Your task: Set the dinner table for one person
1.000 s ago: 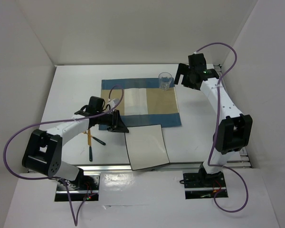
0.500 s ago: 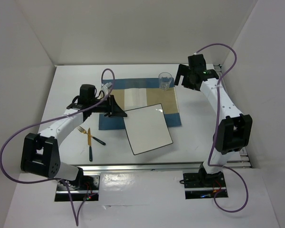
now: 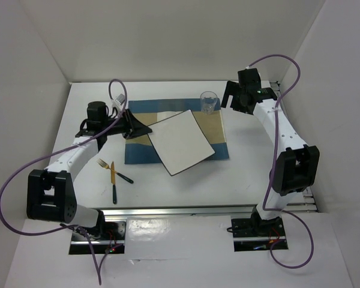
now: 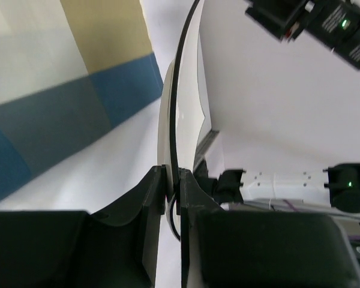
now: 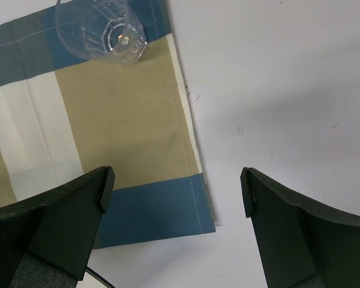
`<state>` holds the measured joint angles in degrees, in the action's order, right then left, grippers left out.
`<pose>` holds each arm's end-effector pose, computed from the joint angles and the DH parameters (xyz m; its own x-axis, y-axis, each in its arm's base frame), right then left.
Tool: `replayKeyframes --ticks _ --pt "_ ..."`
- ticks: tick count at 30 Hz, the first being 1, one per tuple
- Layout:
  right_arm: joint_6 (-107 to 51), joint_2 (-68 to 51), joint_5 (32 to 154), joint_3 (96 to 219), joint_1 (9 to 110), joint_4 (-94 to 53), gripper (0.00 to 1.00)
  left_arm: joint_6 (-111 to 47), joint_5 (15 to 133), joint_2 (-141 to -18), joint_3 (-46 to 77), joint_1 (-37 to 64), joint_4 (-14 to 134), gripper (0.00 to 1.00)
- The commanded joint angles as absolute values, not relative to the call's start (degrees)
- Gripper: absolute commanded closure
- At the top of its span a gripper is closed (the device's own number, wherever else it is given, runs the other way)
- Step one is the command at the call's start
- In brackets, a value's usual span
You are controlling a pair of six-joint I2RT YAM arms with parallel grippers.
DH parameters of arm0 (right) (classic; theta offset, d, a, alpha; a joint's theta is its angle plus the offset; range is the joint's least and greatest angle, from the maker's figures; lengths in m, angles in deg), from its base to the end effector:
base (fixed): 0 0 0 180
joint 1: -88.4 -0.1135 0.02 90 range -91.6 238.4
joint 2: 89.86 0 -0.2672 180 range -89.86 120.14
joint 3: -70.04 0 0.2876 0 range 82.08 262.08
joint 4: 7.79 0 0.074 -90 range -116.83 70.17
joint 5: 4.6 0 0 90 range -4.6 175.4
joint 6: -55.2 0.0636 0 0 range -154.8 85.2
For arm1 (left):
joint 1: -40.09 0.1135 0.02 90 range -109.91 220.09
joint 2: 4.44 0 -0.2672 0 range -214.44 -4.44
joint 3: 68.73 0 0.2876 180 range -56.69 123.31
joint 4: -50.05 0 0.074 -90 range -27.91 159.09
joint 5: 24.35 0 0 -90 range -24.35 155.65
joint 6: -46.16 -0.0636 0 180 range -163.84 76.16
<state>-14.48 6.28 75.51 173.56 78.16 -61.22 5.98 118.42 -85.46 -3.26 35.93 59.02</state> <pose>0.4238 0.0655 0.3177 -0.6845 0.2240 -0.6938 0.1918 0.9734 0.1251 0.3531 -0.0765 0.2536 -0.8526 -0.4015 -0.3345 0.1782 0.3784 -0.9083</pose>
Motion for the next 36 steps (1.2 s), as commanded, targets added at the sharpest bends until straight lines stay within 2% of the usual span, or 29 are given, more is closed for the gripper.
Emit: replayKeyframes --ticks 1,18,29,36 --pt "-14.15 3.57 74.33 174.10 78.46 -61.76 0.00 17.66 121.29 -81.87 -2.80 37.80 44.97 1.00" --pt "-14.67 3.57 74.33 174.63 78.46 -62.28 0.00 25.95 116.01 -90.38 -4.24 40.97 30.71 1.00" --pt "-14.67 1.38 73.80 172.87 78.99 -62.81 0.00 0.91 128.57 -110.50 23.54 41.59 66.73 1.00" --pt "-14.67 1.37 73.80 172.87 79.52 -63.34 0.00 -8.67 127.97 -118.61 35.76 42.11 80.54 1.00"
